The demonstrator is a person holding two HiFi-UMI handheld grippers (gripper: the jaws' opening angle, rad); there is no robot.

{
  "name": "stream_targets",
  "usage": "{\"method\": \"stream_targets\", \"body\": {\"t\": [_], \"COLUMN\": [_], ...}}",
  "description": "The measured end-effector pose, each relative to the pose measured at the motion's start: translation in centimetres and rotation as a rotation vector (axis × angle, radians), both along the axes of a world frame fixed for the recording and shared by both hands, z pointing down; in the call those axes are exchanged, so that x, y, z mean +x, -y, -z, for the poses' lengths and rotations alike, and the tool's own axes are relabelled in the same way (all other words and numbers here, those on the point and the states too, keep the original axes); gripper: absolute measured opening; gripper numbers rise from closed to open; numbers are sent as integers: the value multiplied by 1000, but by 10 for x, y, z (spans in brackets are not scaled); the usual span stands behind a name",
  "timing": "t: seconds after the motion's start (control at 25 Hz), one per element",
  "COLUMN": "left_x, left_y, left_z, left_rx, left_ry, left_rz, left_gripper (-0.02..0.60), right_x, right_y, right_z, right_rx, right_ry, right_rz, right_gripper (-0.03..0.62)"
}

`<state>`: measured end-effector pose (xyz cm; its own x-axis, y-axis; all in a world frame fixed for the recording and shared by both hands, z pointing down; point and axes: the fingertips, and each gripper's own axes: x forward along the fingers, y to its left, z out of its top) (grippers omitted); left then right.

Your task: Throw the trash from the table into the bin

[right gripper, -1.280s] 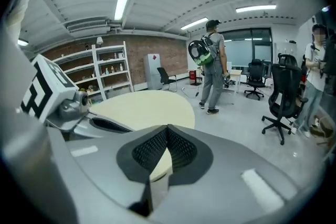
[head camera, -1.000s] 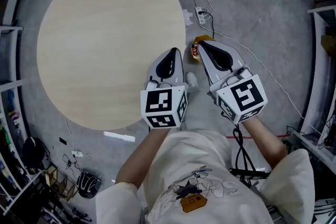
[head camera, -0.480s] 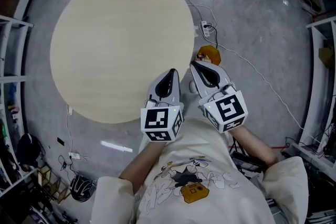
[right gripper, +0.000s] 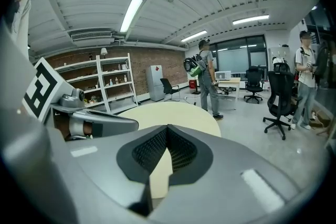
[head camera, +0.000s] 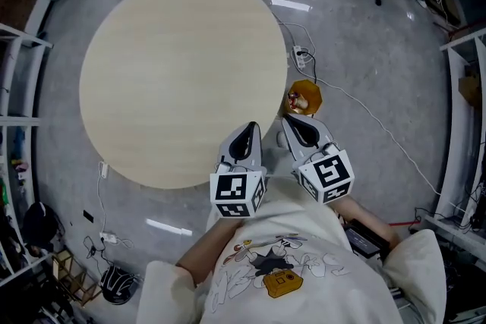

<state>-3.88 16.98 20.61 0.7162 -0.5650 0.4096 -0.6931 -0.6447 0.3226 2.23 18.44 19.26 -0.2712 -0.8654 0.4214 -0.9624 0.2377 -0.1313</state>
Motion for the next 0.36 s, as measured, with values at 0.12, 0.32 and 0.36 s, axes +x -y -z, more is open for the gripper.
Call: {"method": "stream_targets", "body": {"t": [0.12, 0.32, 0.36], "left_x": [-4, -7, -8], "left_y": [-1, -5, -6], "left_z": [-6, 0, 1], "left_rx": [-7, 7, 6], "left_ry": [13, 6, 4], "left_rz": [-6, -5, -4], "left_gripper": [5, 5, 5], "right_x": [0, 0, -1], "right_y": [-2, -8, -9], "right_z": [0, -1, -1], "right_rx": [-2, -5, -7], "right_ry": [3, 5, 5], "right_rz": [-8, -15, -15], "right_gripper": [5, 5, 5]}}
